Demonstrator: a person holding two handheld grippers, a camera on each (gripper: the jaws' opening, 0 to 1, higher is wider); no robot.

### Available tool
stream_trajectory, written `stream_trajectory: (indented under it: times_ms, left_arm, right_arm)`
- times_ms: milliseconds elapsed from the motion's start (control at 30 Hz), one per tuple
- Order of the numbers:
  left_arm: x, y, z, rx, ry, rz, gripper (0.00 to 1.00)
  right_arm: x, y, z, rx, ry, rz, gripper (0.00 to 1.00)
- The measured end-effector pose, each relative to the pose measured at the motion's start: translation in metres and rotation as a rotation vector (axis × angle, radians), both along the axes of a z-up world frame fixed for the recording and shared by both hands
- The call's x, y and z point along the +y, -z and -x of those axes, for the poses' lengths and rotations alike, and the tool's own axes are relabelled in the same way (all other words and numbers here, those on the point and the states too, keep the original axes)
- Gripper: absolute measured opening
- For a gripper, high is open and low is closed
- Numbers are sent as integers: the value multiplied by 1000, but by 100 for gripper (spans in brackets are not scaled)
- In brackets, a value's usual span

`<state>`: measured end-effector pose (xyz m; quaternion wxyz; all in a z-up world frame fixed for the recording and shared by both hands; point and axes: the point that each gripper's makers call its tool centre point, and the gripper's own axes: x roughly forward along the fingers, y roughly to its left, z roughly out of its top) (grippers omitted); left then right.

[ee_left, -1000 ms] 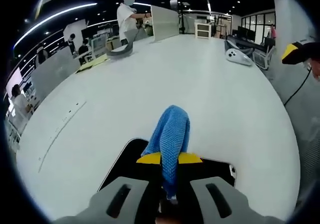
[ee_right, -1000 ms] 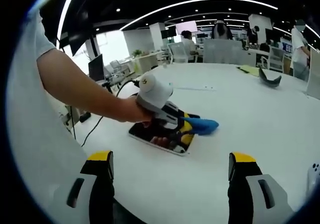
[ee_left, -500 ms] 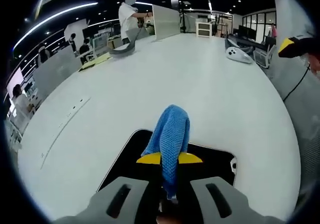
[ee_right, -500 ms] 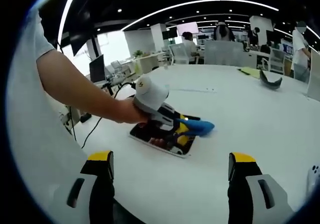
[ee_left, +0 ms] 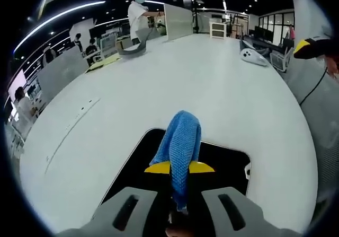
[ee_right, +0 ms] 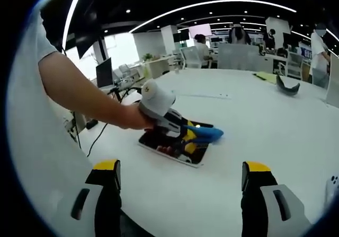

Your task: Wipe the mirror surface with the cleaning cloth until all visible marks leave the cleaned area.

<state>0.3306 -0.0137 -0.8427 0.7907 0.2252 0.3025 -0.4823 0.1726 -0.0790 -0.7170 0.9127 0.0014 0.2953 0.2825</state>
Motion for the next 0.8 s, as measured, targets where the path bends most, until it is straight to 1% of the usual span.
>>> stream_trajectory:
  times_ms: [200, 367, 567, 800]
  left_arm:
    - [7, 0, 1, 2, -8, 7, 6]
    - [12, 0, 1, 1, -9, 0, 6]
    - [22, 0, 1, 4, -27, 2, 6]
    - [32, 0, 2, 5, -45, 1, 6]
  right_arm:
    - [0, -1, 1, -3, -3, 1, 94]
    - [2, -1, 2, -1, -11, 4, 94]
    - [4, -5, 0, -15, -18, 5, 94]
    - [6, -5, 1, -10, -33, 9, 94]
